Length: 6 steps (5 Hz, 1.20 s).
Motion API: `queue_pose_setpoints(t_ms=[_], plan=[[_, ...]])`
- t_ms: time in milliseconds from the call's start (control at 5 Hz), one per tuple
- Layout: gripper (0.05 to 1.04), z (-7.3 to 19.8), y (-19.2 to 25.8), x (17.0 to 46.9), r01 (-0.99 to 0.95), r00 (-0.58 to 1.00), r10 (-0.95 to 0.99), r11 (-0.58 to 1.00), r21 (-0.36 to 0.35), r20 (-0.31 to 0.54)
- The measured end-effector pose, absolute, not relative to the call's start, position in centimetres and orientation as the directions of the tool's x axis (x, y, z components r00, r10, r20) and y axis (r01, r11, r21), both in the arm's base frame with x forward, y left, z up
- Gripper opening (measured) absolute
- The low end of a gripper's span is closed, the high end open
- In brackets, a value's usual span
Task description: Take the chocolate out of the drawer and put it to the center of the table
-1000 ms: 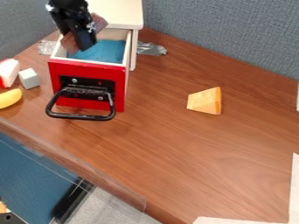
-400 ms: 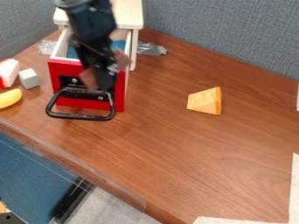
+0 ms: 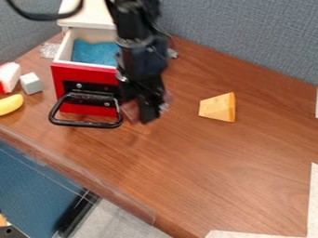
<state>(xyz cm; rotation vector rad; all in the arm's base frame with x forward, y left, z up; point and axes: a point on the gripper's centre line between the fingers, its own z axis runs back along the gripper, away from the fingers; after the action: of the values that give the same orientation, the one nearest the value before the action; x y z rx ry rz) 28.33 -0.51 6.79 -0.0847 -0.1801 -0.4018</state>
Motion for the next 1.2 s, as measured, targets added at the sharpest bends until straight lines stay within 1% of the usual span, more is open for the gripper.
queue_pose_setpoints(t_ms=[400,600,800,1000,1200], plan=[[0.625,3.0,-2.8,29.2,0.389,0.912,-0.382,0.921,-0.019,0.149],[0.625,1.0,-3.0,28.6,0.392,0.913,-0.388,0.92,-0.009,0.126],[0.625,0.4,-2.9,28.4,0.404,0.906,-0.402,0.915,0.016,0.134],[0.705,0.1,-2.9,28.5,0.414,0.899,-0.413,0.91,0.026,0.144],[0.958,0.1,-2.4,28.3,0.403,0.906,-0.402,0.915,0.016,0.135]])
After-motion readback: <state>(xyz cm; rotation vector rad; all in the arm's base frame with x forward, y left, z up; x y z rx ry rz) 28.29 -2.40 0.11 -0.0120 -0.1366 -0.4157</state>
